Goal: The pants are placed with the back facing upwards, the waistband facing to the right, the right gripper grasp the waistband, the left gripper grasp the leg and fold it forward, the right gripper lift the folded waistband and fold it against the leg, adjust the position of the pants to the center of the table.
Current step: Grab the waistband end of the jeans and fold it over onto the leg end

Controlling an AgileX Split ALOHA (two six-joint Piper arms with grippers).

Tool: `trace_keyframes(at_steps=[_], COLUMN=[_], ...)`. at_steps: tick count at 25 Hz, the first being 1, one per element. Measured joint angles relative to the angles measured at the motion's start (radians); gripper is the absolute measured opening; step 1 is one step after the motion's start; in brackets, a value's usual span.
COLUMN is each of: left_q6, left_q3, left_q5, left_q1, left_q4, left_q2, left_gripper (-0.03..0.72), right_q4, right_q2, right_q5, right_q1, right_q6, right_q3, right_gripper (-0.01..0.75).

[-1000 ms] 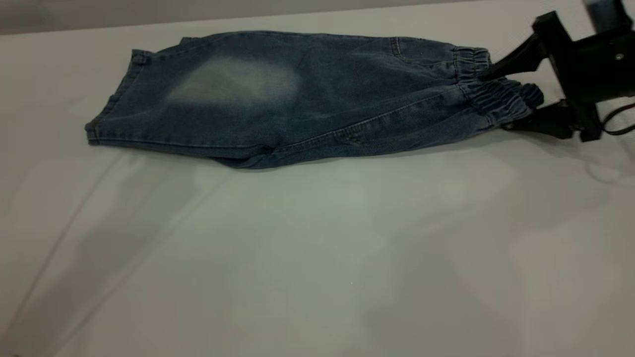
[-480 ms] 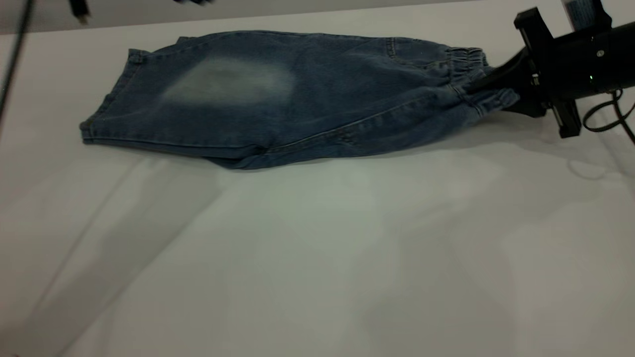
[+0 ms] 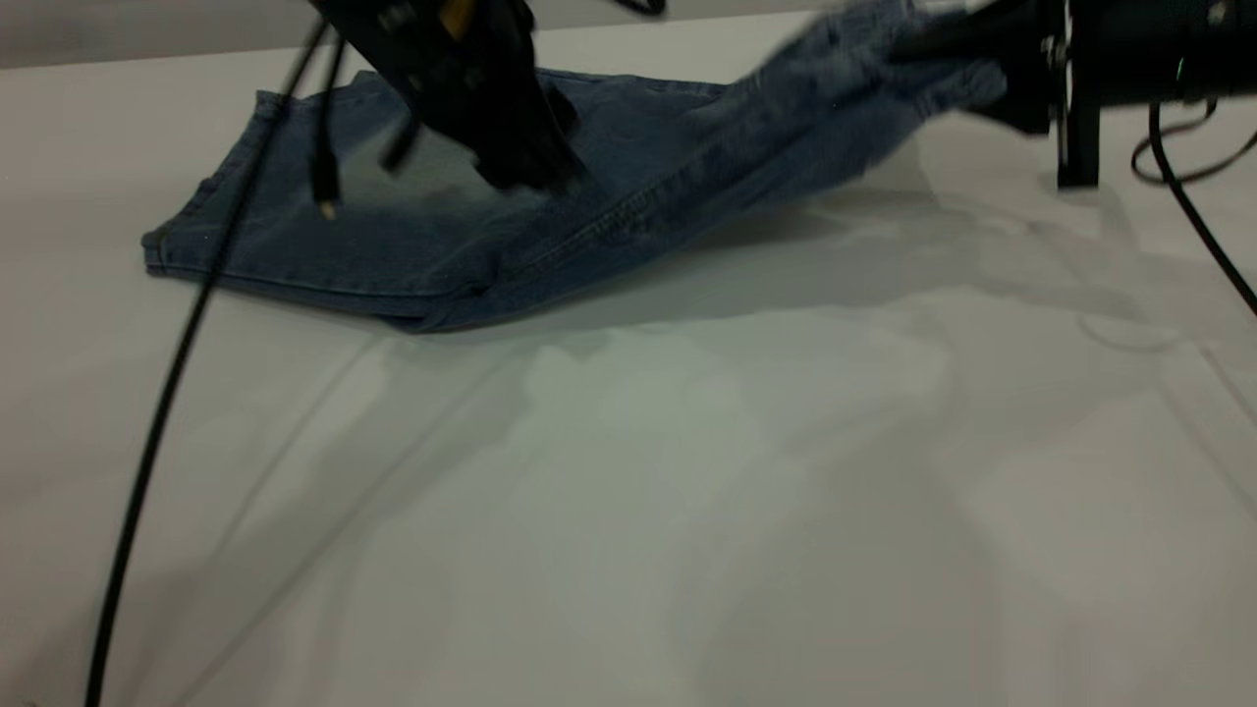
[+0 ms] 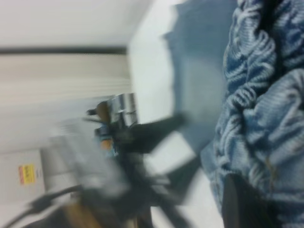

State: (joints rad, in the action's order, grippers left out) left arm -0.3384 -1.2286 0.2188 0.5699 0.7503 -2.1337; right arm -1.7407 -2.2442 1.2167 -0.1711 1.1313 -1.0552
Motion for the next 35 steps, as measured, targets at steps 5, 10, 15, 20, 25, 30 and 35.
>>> trace_keyframes(at_steps=[5, 10, 15, 20, 25, 30, 35], left_q6=[-0.012, -0.049, -0.049, -0.036, -0.036, -0.048, -0.071], left_q3=[0.0, -0.003, -0.023, -0.071, -0.08, -0.077, -0.032], left_q5=[-0.083, -0.179, -0.164, -0.049, 0.048, 0.123, 0.083], left_q1=[0.069, 0.143, 0.161, 0.135, 0.088, 0.024, 0.002], left_q4=[0.001, 0.006, 0.008, 0.033, 0.117, 0.103, 0.102], left_q2=[-0.054, -0.08, -0.079, -0.046, -0.024, -0.024, -0.032], left_gripper=[0.437, 0.437, 0.431, 0.405, 0.396, 0.395, 0.395], right_q4=[0.002, 0.003, -0.002, -0.004, -0.004, -0.003, -0.001], right_q2=[0.086, 0.15, 0.157, 0.157, 0.157, 0.162, 0.173], right_q5=[0.005, 0.006, 0.005, 0.005, 0.005, 0.01, 0.003], right_q1=[0.0, 0.0, 0.0, 0.0, 0.0, 0.016, 0.027], right_q6=[0.003, 0.003, 0.003, 0.003, 0.004, 0.004, 0.004], right_q3=[0.0, 0.0, 0.0, 0.0, 0.0, 0.0, -0.001], right_gripper=[0.113, 0.113, 0.113, 0.113, 0.113, 0.113, 0.113])
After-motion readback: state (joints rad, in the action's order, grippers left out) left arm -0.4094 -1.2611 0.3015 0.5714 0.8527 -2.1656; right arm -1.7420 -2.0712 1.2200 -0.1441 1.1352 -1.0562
